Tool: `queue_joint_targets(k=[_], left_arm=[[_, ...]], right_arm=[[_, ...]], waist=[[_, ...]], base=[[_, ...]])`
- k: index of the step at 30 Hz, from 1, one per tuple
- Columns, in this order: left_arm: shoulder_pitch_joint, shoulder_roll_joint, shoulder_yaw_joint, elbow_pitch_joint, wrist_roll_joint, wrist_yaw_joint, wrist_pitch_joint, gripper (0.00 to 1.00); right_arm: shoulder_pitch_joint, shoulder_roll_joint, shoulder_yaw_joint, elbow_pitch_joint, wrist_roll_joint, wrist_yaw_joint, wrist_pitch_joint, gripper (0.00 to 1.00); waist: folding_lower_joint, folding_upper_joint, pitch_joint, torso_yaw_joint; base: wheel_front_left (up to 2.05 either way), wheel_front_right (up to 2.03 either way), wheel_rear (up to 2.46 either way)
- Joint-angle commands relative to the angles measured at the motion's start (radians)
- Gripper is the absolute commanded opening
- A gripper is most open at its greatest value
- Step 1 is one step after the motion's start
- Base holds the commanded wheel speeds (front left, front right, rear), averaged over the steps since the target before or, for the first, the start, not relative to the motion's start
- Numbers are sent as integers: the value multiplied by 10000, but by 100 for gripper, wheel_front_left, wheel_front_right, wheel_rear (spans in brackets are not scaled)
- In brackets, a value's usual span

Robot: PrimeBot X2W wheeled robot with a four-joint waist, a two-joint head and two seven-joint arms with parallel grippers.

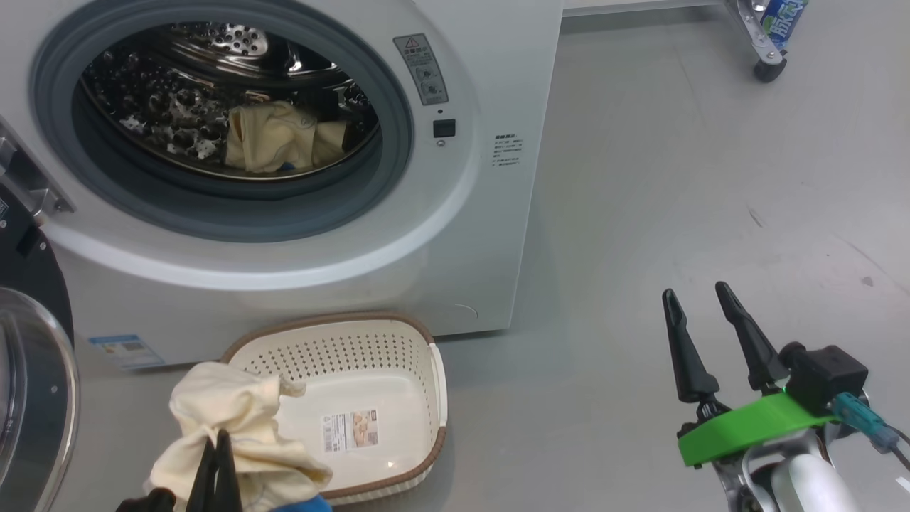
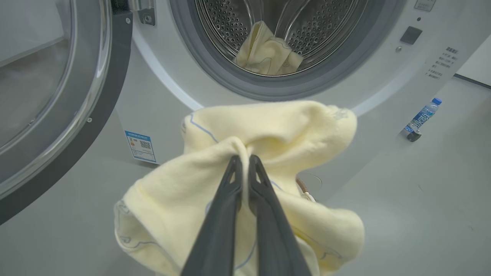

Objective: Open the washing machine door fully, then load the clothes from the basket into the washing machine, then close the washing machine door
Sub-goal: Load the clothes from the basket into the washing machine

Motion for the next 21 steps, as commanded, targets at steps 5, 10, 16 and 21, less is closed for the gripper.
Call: queue_joint_targets(k=[5, 10, 16, 21], left_arm=[[87, 226, 326, -798, 106, 155, -46, 0], [283, 319, 307, -1239, 140, 235, 11, 0], [544, 398, 243, -1784, 186, 334, 131, 0], [742, 458, 201, -2051, 190, 385, 217, 0]], right_arm=[[39, -212, 161, -309, -74, 4, -65, 100], [277, -293, 132, -268, -86, 4, -65, 100], [476, -357, 108, -200, -86, 4, -65, 100], [539, -413, 165, -173, -84, 4, -65, 100]], waist=[[1, 0, -278, -7], [1, 0, -445, 48], [1, 0, -574, 79], [1, 0, -629, 37]], base=[[0, 0, 0], [0, 0, 0], [0, 0, 0], [0, 0, 0]])
